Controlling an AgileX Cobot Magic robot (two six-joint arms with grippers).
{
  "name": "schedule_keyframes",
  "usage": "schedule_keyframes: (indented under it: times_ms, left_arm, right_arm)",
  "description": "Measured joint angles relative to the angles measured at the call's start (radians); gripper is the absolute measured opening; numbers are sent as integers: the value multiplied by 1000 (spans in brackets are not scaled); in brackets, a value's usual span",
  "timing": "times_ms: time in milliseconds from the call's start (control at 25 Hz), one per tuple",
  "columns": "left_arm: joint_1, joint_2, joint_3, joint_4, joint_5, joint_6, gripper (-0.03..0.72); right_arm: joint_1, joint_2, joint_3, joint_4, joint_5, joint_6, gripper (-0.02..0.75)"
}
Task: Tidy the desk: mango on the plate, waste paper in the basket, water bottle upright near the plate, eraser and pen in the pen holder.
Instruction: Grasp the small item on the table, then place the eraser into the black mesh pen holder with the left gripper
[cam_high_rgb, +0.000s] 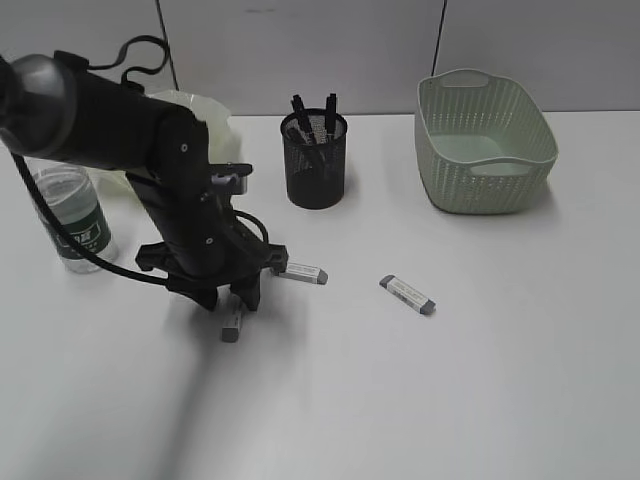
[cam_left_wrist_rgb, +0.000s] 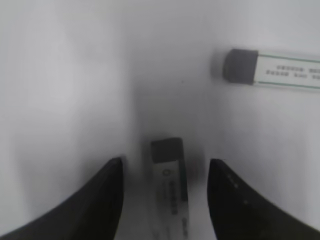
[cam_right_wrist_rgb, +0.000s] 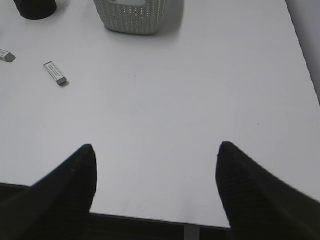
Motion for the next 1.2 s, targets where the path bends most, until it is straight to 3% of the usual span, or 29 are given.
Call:
schedule_keyframes:
  times_ms: [200,600,960,1120,1200]
  left_arm:
    - [1,3,0,-1,-37,-3,385]
    - [1,8,0,-4,-33,-8,164]
    - [2,-84,0,81,-44,-8,155]
    - [13,-214,0,91,-257,-8,155]
    - [19,-245,0,101,-457,-10,155]
  right_arm:
    - [0,0,0,0,0,0,585]
    - [0,0,0,0,-1,0,585]
    - [0,0,0,0,-1,0,585]
    - [0,0,0,0,-1,0,585]
    - [0,0,1,0,-1,0,585]
